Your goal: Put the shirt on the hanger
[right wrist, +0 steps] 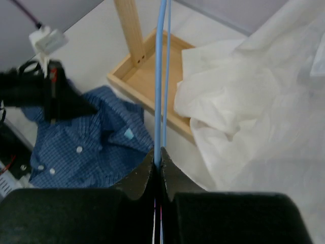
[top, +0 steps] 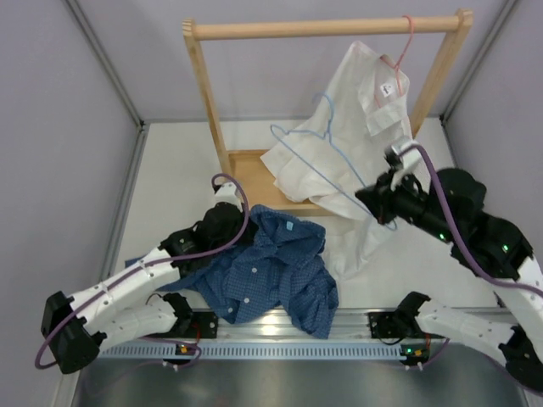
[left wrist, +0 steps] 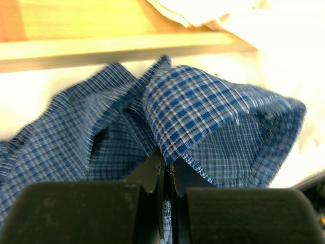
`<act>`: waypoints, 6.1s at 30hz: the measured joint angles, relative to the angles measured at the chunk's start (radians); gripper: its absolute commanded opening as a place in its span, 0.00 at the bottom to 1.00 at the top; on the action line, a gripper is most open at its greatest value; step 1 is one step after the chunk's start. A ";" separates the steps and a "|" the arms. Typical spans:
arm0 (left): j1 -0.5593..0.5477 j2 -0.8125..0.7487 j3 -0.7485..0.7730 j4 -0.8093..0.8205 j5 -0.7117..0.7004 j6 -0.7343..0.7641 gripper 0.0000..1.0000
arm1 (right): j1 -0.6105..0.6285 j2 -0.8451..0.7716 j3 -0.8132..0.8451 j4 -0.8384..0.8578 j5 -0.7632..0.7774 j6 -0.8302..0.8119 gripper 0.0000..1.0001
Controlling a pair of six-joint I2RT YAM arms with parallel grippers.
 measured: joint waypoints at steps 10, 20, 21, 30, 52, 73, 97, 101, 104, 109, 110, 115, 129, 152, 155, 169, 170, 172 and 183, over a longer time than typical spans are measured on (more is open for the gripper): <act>0.174 0.151 0.083 -0.013 0.096 0.013 0.00 | 0.000 -0.458 -0.392 -0.179 -0.270 0.094 0.00; 0.189 0.204 0.148 -0.006 0.230 0.028 0.00 | 0.000 -0.474 -0.485 -0.207 -0.341 0.127 0.00; 0.189 0.204 0.148 -0.005 0.253 0.028 0.00 | -0.001 -0.473 -0.496 -0.205 -0.339 0.130 0.00; 0.190 0.125 0.135 -0.003 0.357 0.048 0.00 | -0.001 -0.433 -0.537 -0.175 -0.319 0.143 0.00; 0.046 -0.060 0.406 -0.274 0.641 0.369 0.00 | -0.001 -0.359 -0.734 0.366 -0.705 0.168 0.00; -0.026 0.062 0.605 -0.438 0.516 0.426 0.00 | 0.002 -0.333 -0.943 0.849 -0.617 0.321 0.00; -0.050 -0.013 0.797 -0.339 0.373 0.792 0.98 | 0.006 -0.483 -1.163 1.301 -0.562 0.447 0.00; -0.050 0.035 0.797 -0.301 0.460 0.942 0.98 | 0.006 -0.520 -1.163 1.299 -0.591 0.446 0.00; -0.050 0.084 0.788 -0.302 0.586 1.041 0.95 | 0.006 -0.537 -1.163 1.294 -0.626 0.441 0.00; -0.048 0.176 0.814 -0.338 0.729 1.105 0.78 | 0.006 -0.560 -1.163 1.270 -0.672 0.436 0.00; -0.045 0.195 0.832 -0.351 0.757 1.107 0.74 | 0.006 -0.567 -1.163 1.266 -0.680 0.436 0.00; -0.037 0.251 0.895 -0.408 0.909 1.104 0.69 | 0.006 -0.595 -1.162 1.238 -0.704 0.424 0.00; -0.014 0.256 0.928 -0.453 1.114 1.022 0.79 | 0.006 -0.600 -1.126 1.185 -0.791 0.396 0.00; -0.012 0.247 0.834 -0.293 1.259 0.818 0.44 | 0.006 -0.566 -1.087 1.130 -0.846 0.349 0.00; -0.013 0.245 0.827 -0.280 1.270 0.807 0.29 | 0.006 -0.563 -1.087 1.131 -0.847 0.349 0.00; -0.002 0.186 0.739 -0.176 1.234 0.778 0.00 | 0.007 -0.563 -1.082 1.132 -0.847 0.348 0.19; -0.002 0.181 0.735 -0.174 1.232 0.778 0.00 | 0.007 -0.565 -1.080 1.133 -0.842 0.346 0.37; -0.003 0.173 0.730 -0.172 1.221 0.776 0.00 | 0.007 -0.569 -1.069 1.115 -0.826 0.340 0.97; -0.010 0.030 0.680 -0.160 0.740 0.686 0.00 | 0.007 -0.687 -0.873 0.615 -0.270 0.327 0.98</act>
